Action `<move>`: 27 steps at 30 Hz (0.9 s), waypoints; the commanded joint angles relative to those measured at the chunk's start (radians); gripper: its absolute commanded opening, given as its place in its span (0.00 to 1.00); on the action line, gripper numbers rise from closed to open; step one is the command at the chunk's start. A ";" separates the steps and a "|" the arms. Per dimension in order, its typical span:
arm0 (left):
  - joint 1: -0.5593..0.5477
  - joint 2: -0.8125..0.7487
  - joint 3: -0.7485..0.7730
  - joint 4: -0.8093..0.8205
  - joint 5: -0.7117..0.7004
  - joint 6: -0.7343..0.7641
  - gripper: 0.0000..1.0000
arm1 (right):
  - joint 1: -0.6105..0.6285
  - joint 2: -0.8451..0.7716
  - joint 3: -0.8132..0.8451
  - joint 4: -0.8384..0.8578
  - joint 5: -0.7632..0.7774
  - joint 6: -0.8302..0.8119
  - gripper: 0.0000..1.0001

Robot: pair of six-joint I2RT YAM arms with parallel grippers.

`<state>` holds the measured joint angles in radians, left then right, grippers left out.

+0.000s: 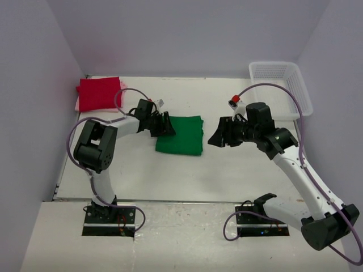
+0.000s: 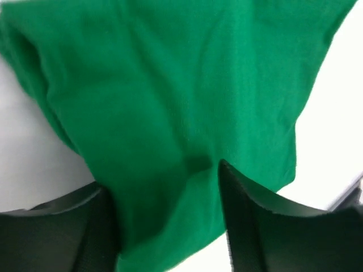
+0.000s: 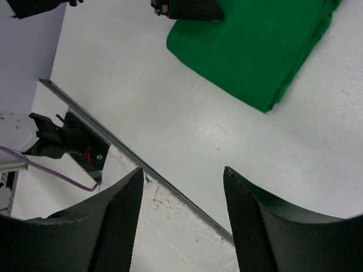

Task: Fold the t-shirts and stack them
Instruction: Put the neatly folded tshirt into the corner of the board with the left arm

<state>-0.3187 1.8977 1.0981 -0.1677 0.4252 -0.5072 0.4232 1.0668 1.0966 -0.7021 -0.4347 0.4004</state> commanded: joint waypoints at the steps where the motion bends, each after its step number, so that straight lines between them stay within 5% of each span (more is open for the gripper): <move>1: -0.091 0.213 -0.055 -0.104 -0.105 -0.027 0.61 | -0.006 -0.057 -0.006 0.030 0.010 0.012 0.59; 2: -0.106 0.230 -0.046 -0.089 -0.120 -0.042 0.52 | -0.008 -0.068 -0.009 0.030 0.010 0.017 0.59; 3: -0.112 0.247 -0.041 -0.084 -0.118 -0.060 0.27 | -0.008 -0.080 -0.014 0.030 0.017 0.020 0.59; 5: -0.121 0.279 -0.029 -0.082 -0.115 -0.070 0.00 | -0.011 -0.109 -0.023 0.029 0.024 0.028 0.60; 13: -0.131 0.175 0.199 -0.330 -0.425 0.058 0.00 | -0.011 -0.142 -0.086 0.050 -0.022 0.052 0.60; 20: -0.079 0.130 0.583 -0.644 -0.849 0.229 0.00 | -0.011 -0.131 -0.101 0.043 -0.024 0.034 0.59; 27: 0.046 0.103 0.769 -0.572 -0.951 0.471 0.00 | 0.002 -0.134 -0.116 0.024 -0.049 0.017 0.59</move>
<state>-0.3267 2.0476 1.7901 -0.7403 -0.4030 -0.1867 0.4187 0.9401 0.9894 -0.6804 -0.4633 0.4335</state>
